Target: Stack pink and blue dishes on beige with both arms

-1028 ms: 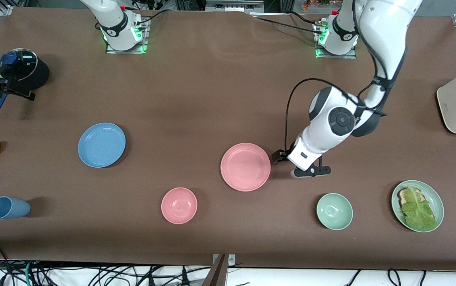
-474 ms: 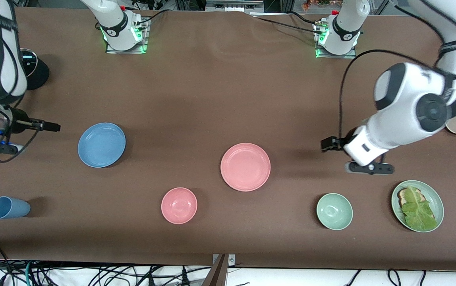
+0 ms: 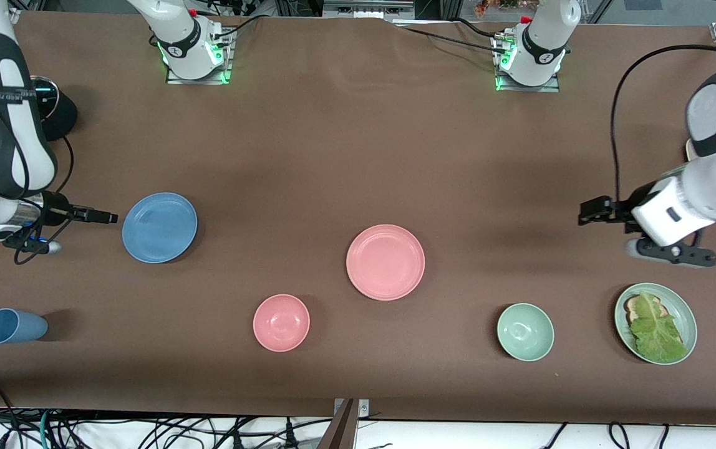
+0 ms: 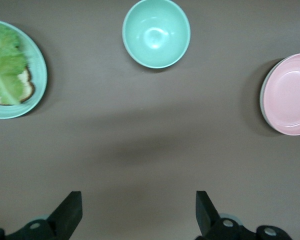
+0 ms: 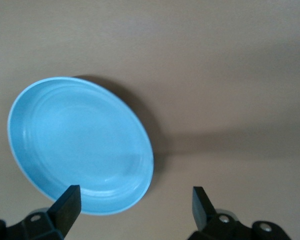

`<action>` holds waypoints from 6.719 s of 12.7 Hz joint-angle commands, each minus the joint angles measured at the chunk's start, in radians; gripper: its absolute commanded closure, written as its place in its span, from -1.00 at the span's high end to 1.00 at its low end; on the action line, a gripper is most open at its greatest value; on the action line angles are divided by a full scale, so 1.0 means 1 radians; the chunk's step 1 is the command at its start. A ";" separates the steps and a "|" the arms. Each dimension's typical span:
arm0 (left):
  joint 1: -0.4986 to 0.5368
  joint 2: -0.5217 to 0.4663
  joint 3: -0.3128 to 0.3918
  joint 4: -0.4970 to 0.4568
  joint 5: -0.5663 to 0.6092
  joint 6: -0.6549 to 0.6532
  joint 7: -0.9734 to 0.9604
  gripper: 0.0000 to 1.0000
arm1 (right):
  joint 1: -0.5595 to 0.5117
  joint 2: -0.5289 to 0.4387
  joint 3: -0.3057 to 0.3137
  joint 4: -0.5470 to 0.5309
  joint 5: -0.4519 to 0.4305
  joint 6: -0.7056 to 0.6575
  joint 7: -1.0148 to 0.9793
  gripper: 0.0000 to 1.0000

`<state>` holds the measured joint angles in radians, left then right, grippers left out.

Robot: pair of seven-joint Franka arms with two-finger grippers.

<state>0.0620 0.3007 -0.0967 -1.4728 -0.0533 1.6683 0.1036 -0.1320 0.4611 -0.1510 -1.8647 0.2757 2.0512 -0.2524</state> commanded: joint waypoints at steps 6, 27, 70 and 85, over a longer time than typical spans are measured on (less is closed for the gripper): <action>-0.013 -0.088 0.069 0.000 0.032 -0.084 0.028 1.00 | -0.028 0.129 0.010 0.013 0.166 0.104 -0.199 0.17; -0.057 -0.305 0.069 -0.055 0.006 -0.285 0.025 1.00 | -0.008 0.128 0.322 0.300 0.178 -0.261 0.155 -1.00; -0.039 -0.255 0.068 -0.037 -0.003 -0.242 0.030 1.00 | 0.496 -0.005 0.036 0.532 -0.219 -0.348 0.557 1.00; -0.041 -0.242 0.063 -0.014 0.046 -0.242 0.042 1.00 | 0.121 -0.489 0.177 0.163 -0.270 -0.477 0.401 1.00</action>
<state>0.0221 0.0506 -0.0291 -1.5106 -0.0434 1.4284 0.1267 0.0102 -0.0134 0.0266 -1.7011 -0.0102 1.5926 0.1525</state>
